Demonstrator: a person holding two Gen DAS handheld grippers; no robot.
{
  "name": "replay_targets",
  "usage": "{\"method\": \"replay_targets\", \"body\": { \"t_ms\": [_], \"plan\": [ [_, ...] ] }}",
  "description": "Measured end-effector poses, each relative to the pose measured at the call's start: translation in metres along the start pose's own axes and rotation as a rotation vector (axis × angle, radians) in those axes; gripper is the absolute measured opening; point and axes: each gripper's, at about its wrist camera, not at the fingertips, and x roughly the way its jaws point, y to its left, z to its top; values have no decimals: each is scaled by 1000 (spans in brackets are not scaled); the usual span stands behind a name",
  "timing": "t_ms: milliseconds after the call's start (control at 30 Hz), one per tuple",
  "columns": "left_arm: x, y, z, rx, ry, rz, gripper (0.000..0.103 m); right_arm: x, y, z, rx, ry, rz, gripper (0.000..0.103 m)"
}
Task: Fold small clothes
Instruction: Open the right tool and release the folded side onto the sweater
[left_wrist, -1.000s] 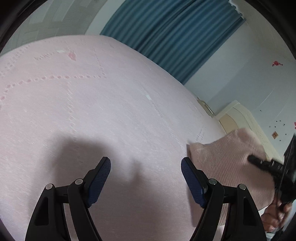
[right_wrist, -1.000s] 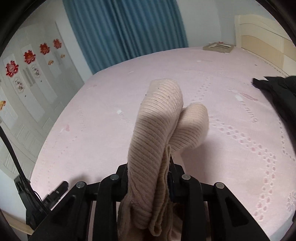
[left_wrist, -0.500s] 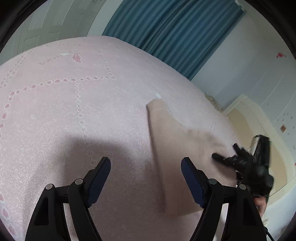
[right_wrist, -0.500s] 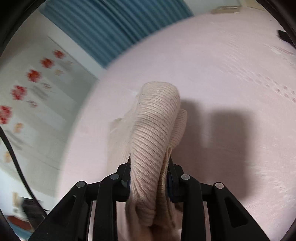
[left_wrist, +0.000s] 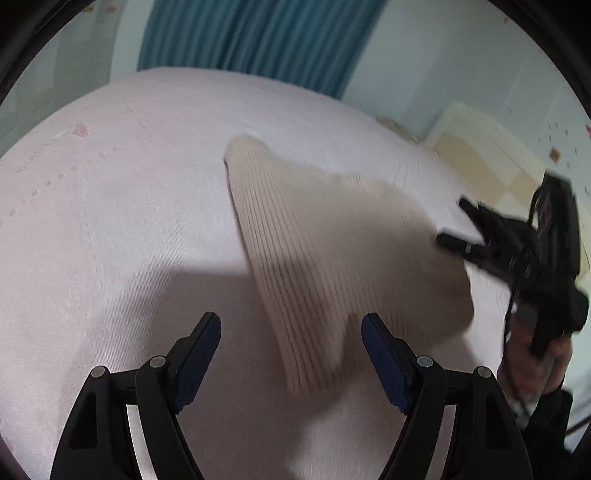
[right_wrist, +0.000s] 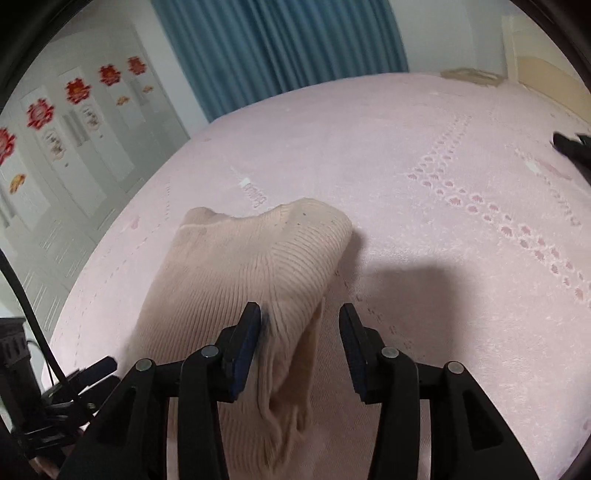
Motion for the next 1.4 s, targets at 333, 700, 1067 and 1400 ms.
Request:
{"method": "replay_targets", "body": {
  "t_ms": [333,700,1067,1400],
  "plan": [
    [5,-4,-32,86,58,160,50,-16,-15,-17,54,-29,62,45],
    [5,-9,-24,32,-17,62,12,28,-11,10,201,-1,127,45],
    [-21,30,-21,-73,-20,42,26,54,14,5,92,41,75,12],
    [-47,37,-14,-118,-72,148,56,58,-6,3,173,79,39,35]
  ]
}}
